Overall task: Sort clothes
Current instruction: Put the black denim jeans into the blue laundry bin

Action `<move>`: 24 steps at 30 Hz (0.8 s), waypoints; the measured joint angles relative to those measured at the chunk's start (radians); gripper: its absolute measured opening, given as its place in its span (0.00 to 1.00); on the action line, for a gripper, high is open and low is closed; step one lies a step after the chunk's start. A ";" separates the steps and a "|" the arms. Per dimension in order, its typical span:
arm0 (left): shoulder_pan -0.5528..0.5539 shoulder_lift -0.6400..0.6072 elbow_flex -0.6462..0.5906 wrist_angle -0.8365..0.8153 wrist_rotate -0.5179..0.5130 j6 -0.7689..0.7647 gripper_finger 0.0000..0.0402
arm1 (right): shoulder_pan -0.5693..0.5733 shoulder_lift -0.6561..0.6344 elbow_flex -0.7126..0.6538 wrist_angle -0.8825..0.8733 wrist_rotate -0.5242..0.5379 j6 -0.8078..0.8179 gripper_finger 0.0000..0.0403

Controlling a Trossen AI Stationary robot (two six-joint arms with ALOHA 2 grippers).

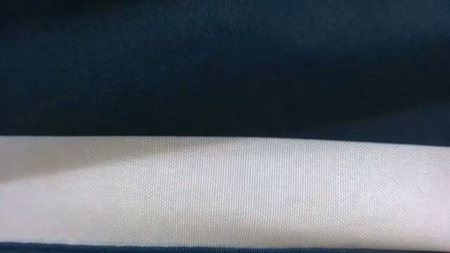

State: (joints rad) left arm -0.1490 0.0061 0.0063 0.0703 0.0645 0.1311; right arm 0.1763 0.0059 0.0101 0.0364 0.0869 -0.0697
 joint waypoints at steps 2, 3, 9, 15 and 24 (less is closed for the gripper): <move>0.000 -0.002 0.000 0.015 -0.003 0.060 0.00 | 0.000 0.000 0.000 0.000 0.000 0.000 0.10; 0.000 -0.003 0.000 0.014 -0.003 0.077 0.00 | 0.000 0.000 0.000 0.000 0.000 0.000 0.10; 0.000 0.003 0.000 0.131 -0.016 0.080 0.00 | 0.000 -0.001 0.000 0.127 0.001 -0.086 0.10; 0.000 0.009 0.019 0.478 -0.148 -0.075 0.00 | -0.038 -0.001 0.000 0.507 0.011 -0.081 0.10; 0.000 0.112 0.181 0.466 -0.233 -0.127 0.00 | -0.151 0.027 0.133 0.551 0.197 0.243 0.10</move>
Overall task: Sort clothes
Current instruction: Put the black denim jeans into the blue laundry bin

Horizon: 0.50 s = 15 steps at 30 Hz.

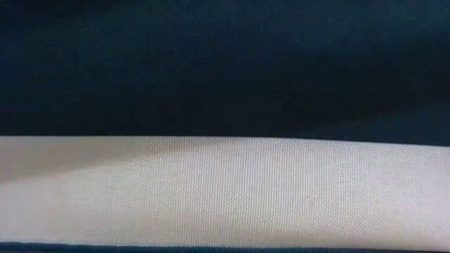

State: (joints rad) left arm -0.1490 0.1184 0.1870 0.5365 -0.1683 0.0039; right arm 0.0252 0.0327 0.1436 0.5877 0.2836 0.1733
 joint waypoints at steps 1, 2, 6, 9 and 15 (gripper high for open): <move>0.000 0.024 0.024 0.000 -0.001 -0.011 0.00 | -0.007 0.014 0.031 -0.037 0.000 0.002 0.10; 0.000 0.047 0.045 0.005 -0.002 -0.014 0.00 | -0.013 0.033 0.064 -0.064 0.000 0.003 0.10; 0.000 0.141 0.138 0.010 -0.005 -0.057 0.00 | -0.046 0.128 0.193 -0.071 0.009 0.082 0.10; 0.000 0.217 0.220 0.006 -0.044 -0.074 0.00 | -0.072 0.207 0.291 -0.087 0.012 0.150 0.10; 0.000 0.356 0.383 0.020 -0.066 -0.016 0.00 | -0.115 0.395 0.457 -0.088 0.011 0.202 0.10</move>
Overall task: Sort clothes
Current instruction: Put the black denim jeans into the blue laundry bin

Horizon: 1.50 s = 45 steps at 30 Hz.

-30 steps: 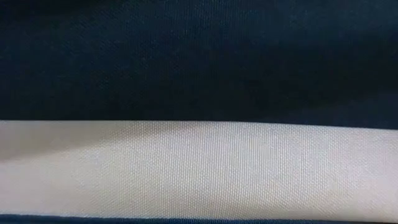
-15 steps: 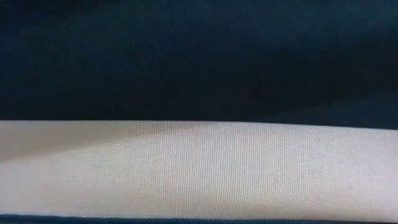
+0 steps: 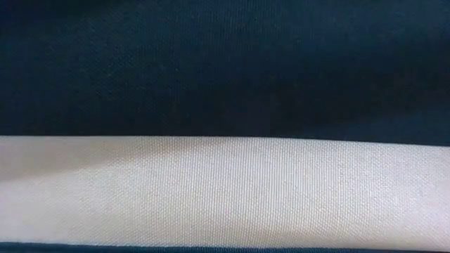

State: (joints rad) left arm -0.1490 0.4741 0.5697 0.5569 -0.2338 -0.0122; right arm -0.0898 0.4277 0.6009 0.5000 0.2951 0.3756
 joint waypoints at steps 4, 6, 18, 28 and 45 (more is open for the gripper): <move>0.000 0.057 0.070 0.003 -0.007 0.013 0.00 | -0.028 0.127 0.093 -0.001 0.000 0.043 0.10; 0.000 0.075 0.094 0.005 -0.043 0.052 0.00 | -0.033 0.183 0.132 0.001 0.000 0.045 0.10; 0.000 0.152 0.136 -0.026 -0.140 0.003 0.00 | -0.113 0.346 0.248 -0.078 0.042 0.068 0.10; 0.000 0.259 0.136 -0.159 -0.271 -0.144 0.00 | -0.181 0.381 0.367 -0.600 -0.038 0.161 0.10; 0.030 0.298 0.136 -0.279 -0.310 -0.340 0.00 | -0.179 0.652 0.552 -1.292 -0.117 0.284 0.12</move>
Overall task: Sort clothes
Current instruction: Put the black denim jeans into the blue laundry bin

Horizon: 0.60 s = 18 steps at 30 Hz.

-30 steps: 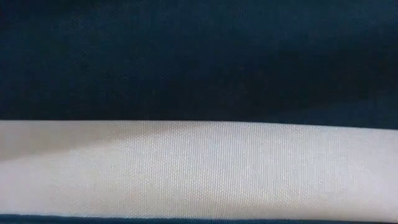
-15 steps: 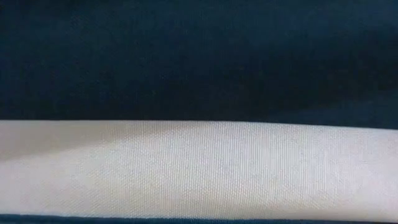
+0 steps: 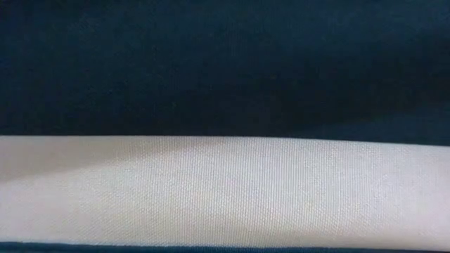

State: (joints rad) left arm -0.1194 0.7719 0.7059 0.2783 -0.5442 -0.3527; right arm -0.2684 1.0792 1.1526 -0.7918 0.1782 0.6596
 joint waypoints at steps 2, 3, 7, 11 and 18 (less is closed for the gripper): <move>0.001 0.000 0.000 -0.007 0.000 -0.001 0.00 | 0.000 0.032 0.000 -0.041 -0.033 0.019 0.14; 0.001 0.000 0.000 -0.007 0.000 0.000 0.00 | 0.003 0.047 0.000 -0.058 -0.050 0.022 0.15; 0.002 0.000 0.000 -0.009 0.000 0.006 0.00 | 0.023 0.101 0.000 -0.115 -0.072 0.016 0.19; 0.002 0.000 0.000 -0.015 0.001 0.007 0.00 | 0.028 0.141 0.000 -0.175 -0.111 0.003 0.28; 0.002 0.000 0.000 -0.021 0.001 0.003 0.00 | 0.027 0.180 0.000 -0.318 -0.125 -0.060 0.53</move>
State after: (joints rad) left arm -0.1177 0.7719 0.7059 0.2573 -0.5430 -0.3493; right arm -0.2411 1.2591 1.1526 -1.1100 0.0529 0.5999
